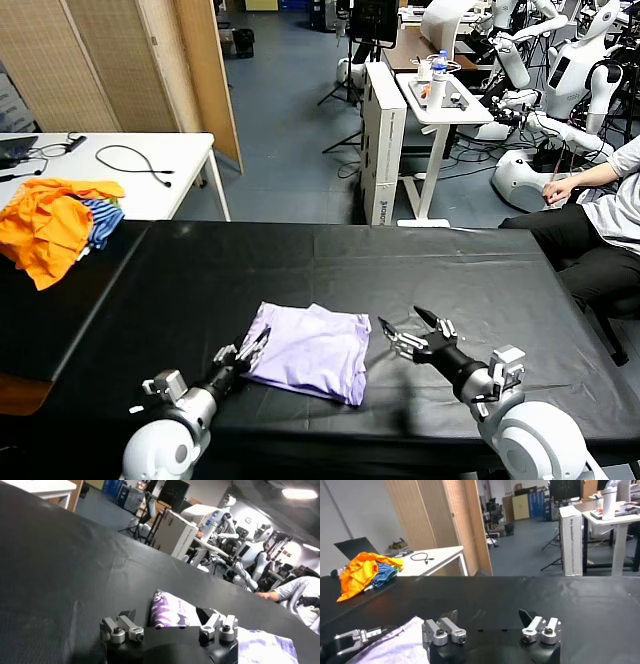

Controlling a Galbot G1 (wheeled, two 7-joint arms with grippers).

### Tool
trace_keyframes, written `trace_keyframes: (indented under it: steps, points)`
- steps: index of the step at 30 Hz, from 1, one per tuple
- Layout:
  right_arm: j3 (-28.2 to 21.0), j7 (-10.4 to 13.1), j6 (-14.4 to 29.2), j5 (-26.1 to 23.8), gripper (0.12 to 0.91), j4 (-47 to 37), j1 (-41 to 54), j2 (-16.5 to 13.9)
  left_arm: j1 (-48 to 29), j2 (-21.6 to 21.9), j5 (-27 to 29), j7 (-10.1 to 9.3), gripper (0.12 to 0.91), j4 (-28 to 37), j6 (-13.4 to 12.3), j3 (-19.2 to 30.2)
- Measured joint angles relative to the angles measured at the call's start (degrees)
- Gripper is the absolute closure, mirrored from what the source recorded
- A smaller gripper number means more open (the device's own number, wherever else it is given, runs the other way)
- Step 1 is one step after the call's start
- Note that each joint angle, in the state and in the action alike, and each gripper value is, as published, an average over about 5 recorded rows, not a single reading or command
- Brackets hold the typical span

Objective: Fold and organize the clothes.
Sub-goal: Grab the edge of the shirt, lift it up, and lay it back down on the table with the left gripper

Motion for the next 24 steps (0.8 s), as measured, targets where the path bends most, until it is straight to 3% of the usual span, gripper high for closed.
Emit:
trace_keyframes:
  steps: [5,10,12,18,24]
  points:
    - [-0.14,-0.01,0.00,-0.11,0.118,-0.01,0.19,0.09,-0.29,-0.23,-0.71,0.08,0.446,0.27,0.05,0.19]
    - [-0.27,-0.09,0.05,-0.50,0.118,-0.14,0.13,0.23,-0.36,-0.20,-2.67,0.06,0.750,0.35,0.44,0.03]
    - [-0.29,-0.12,0.07,-0.65,0.118,-0.17,0.07,0.26,-0.26,-0.15,-2.89,-0.05,0.831,0.32,0.48,-0.07]
    - [0.03,0.02,0.19,-1.65,0.118,-0.35,0.01,0.06,0.68,1.16,-0.82,-2.12,0.853,-0.84,0.30,-1.71]
    - [-0.44,0.72,-0.09,-4.20,0.118,-1.44,0.20,0.48,3.15,5.70,-1.05,-3.94,0.854,-3.40,0.14,-6.86]
